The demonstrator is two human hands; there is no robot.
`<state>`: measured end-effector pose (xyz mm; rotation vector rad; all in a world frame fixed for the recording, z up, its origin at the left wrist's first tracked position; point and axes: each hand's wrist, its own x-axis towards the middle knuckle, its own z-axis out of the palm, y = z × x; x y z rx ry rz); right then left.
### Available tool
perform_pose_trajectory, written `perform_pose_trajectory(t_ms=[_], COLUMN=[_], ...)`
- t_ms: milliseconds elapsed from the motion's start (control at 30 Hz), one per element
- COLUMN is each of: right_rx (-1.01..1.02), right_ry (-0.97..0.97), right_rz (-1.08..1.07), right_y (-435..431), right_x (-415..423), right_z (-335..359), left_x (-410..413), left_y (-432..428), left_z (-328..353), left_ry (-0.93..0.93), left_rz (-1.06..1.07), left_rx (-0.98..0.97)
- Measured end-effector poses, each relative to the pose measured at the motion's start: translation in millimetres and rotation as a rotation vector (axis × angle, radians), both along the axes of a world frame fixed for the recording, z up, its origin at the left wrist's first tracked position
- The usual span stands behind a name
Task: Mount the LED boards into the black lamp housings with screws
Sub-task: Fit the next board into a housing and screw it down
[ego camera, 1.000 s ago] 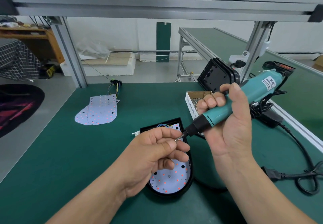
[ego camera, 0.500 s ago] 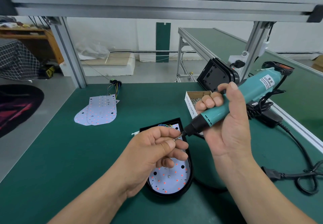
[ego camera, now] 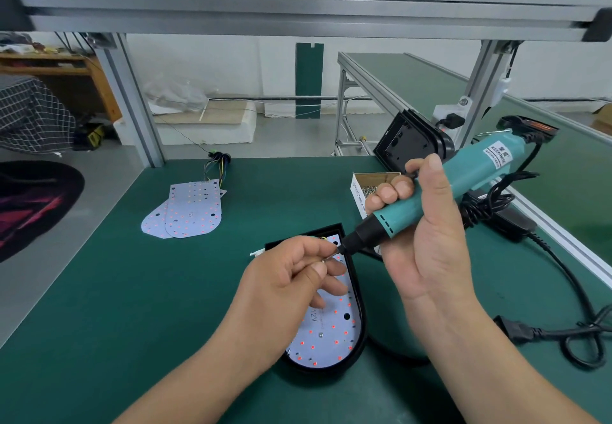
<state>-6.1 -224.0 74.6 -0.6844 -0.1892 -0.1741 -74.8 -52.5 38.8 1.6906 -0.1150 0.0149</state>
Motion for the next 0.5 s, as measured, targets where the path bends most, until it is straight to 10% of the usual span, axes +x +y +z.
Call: perform_pose_trajectory(t_ms=[500], right_rx=[0.069], right_ry=[0.061], right_rz=[-0.002], right_y=[-1.0], right_x=[4.4], right_z=[-7.3], left_x=[-2.4], left_y=[-3.1], left_z=[-2.1], left_ry=[-0.051], left_rz=[0.031], left_rx=[0.153])
